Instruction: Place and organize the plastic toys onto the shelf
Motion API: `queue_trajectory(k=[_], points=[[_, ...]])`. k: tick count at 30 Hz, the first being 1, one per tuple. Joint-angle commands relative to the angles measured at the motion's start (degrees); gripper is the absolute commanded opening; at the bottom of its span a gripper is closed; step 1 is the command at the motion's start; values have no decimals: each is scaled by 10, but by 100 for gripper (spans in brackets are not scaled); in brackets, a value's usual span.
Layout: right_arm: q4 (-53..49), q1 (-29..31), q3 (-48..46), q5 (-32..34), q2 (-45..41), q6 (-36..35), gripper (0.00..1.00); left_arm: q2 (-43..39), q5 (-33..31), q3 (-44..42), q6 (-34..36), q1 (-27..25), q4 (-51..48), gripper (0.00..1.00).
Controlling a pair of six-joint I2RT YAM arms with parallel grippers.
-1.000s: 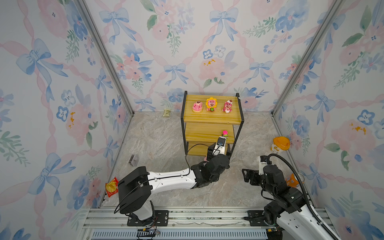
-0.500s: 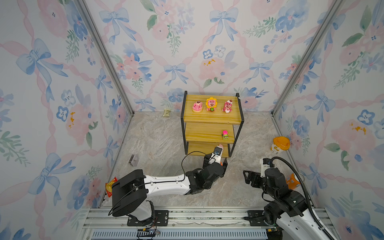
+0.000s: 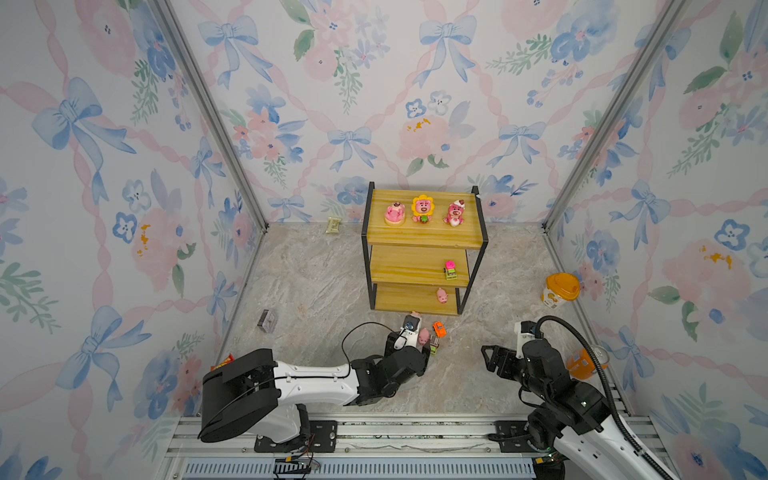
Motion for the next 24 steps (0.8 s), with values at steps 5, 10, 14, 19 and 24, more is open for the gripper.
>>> queue_trajectory(k=[5,10,14,19,24], points=[[40,51,13,73,86,23,85,55,35,18,-29,-2,-4,71],[59,70,24,95,131,28,85,108,51,44,-34,-2,-3,64],[69,72,24,101,135,25,85,143,76,69,-29,-2,-2,62],[51,72,28,113,125,17,86,185,94,93,-29,-2,0,60],[36,70,27,120,108,16,86,217,106,127,-30,-1,1,60]])
